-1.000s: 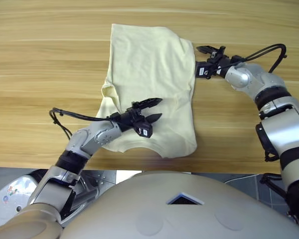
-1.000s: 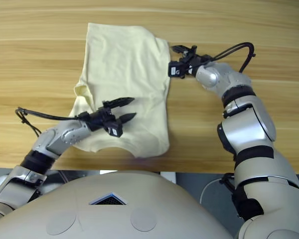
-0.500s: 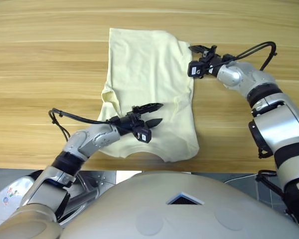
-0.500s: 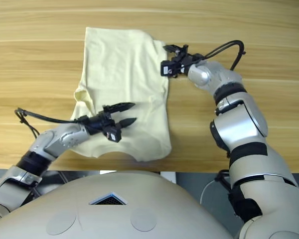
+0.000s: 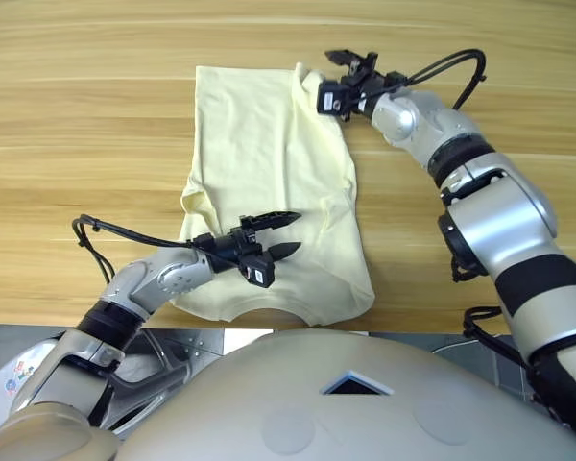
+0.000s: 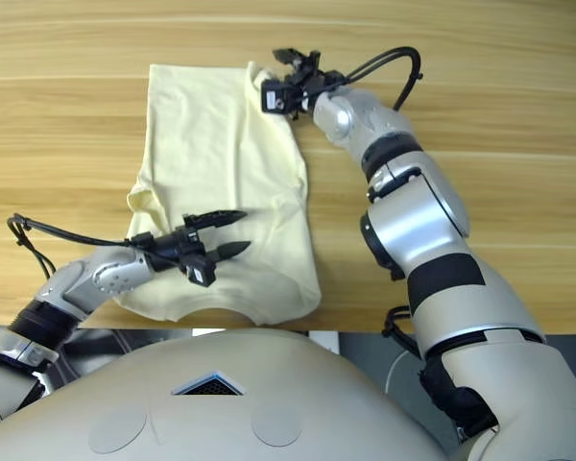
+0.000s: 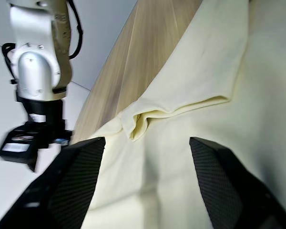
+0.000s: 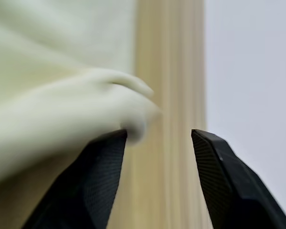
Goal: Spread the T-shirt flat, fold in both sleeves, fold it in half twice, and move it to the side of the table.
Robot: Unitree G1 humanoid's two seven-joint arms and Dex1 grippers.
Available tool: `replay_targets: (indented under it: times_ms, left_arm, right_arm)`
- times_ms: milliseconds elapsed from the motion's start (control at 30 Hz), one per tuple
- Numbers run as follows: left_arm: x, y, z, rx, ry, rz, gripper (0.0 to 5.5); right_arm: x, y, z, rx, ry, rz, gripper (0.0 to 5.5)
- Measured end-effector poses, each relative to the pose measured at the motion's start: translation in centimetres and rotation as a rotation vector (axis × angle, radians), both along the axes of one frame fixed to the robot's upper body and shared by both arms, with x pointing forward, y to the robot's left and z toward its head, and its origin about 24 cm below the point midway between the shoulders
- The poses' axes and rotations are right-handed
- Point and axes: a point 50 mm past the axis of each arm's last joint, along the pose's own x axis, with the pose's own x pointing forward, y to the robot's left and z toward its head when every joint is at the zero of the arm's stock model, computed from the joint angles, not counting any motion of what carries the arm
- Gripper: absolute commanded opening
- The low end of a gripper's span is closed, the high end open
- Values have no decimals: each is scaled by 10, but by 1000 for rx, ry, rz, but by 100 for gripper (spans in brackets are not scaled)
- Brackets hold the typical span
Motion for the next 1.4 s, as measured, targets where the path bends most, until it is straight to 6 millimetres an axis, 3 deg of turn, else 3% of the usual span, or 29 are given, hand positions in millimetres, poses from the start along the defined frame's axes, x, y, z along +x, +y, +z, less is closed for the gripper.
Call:
replay_targets:
  times_ms: [100,200,333,400,467,533,667,733,900,1067,1167,1233,1300,1400]
  left_arm:
    - [2,-1,0,-2,-2,-16,332]
    - [5,-2,0,-3,-6,-33,332]
    - [9,-4,-3,-23,-6,-11,332]
    - [12,-7,-5,-44,-8,12,332]
    - [16,-12,-6,-61,-41,46,332]
    - [25,-18,-3,-89,-94,108,332]
    - [42,-23,13,-169,-186,220,332]
    - [45,-24,19,-191,-221,231,332]
    - [48,-37,39,-312,-294,249,332]
    - [49,-33,51,-337,-328,266,332]
    - [43,-13,51,-253,-346,278,332]
    - [55,38,62,-142,-445,477,332]
    - [59,84,68,-35,-501,657,332]
    - [54,123,61,80,-492,828,332]
  right_arm:
    - [19,-3,37,151,-96,-124,252]
    - [30,-27,60,252,-163,-269,252]
    - [33,-77,72,346,-223,-439,252]
    - [26,-89,59,345,-208,-450,252]
    - [12,-85,27,261,-145,-365,252]
    - [-4,-64,-6,181,-45,-227,252]
    - [-13,-31,-26,91,56,-102,252]
    - [-12,-21,-26,67,75,-93,252]
    - [11,-11,15,64,5,-104,252]
    - [15,-13,19,94,32,-155,252]
    - [13,-39,22,120,-89,-194,252]
    - [-7,-78,9,127,-237,-170,252]
    - [-44,-119,-18,109,-239,-150,252]
    - [-109,-156,-49,115,-148,-90,252]
